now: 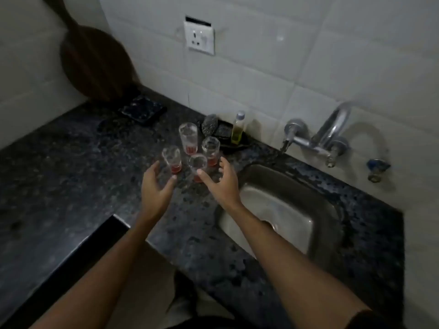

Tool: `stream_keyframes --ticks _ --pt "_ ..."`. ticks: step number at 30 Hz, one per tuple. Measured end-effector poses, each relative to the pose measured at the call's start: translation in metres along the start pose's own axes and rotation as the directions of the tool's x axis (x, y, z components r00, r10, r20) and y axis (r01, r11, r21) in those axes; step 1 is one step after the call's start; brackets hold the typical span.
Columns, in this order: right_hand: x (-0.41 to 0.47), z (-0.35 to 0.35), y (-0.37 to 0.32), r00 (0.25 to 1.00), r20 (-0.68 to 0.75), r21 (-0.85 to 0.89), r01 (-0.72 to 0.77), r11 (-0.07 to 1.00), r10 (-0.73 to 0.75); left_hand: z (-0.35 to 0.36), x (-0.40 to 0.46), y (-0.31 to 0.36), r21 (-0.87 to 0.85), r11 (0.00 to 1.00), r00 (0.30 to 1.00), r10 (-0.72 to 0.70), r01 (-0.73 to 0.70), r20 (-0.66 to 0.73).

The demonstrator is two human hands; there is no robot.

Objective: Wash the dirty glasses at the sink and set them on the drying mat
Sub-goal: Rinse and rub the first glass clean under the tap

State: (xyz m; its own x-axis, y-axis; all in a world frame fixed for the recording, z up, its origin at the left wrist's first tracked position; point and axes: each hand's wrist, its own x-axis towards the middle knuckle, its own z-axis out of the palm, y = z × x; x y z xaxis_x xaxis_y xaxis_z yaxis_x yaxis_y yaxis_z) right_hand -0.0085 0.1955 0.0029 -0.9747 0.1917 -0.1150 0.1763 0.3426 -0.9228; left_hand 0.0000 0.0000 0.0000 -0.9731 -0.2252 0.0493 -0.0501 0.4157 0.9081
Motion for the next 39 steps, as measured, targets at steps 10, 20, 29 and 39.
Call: stream_keyframes --ticks 10,20,29,39 --pt "0.039 0.086 0.026 0.966 -0.166 -0.142 -0.224 0.964 0.200 0.029 0.027 -0.124 0.595 0.755 0.901 -0.010 -0.277 0.433" --pt "0.060 0.114 0.023 0.902 -0.410 -0.067 -0.173 0.983 0.131 0.030 0.026 -0.135 0.654 0.638 0.879 0.076 -0.405 0.470" --pt "0.040 0.072 0.036 0.894 -0.437 -0.138 -0.179 0.974 0.102 0.038 0.033 -0.100 0.536 0.780 0.873 0.027 -0.324 0.488" --pt "0.013 -0.087 0.066 0.769 -0.637 -0.075 -0.141 0.987 0.062 0.153 0.011 0.037 0.108 0.862 0.767 0.374 -0.495 0.522"
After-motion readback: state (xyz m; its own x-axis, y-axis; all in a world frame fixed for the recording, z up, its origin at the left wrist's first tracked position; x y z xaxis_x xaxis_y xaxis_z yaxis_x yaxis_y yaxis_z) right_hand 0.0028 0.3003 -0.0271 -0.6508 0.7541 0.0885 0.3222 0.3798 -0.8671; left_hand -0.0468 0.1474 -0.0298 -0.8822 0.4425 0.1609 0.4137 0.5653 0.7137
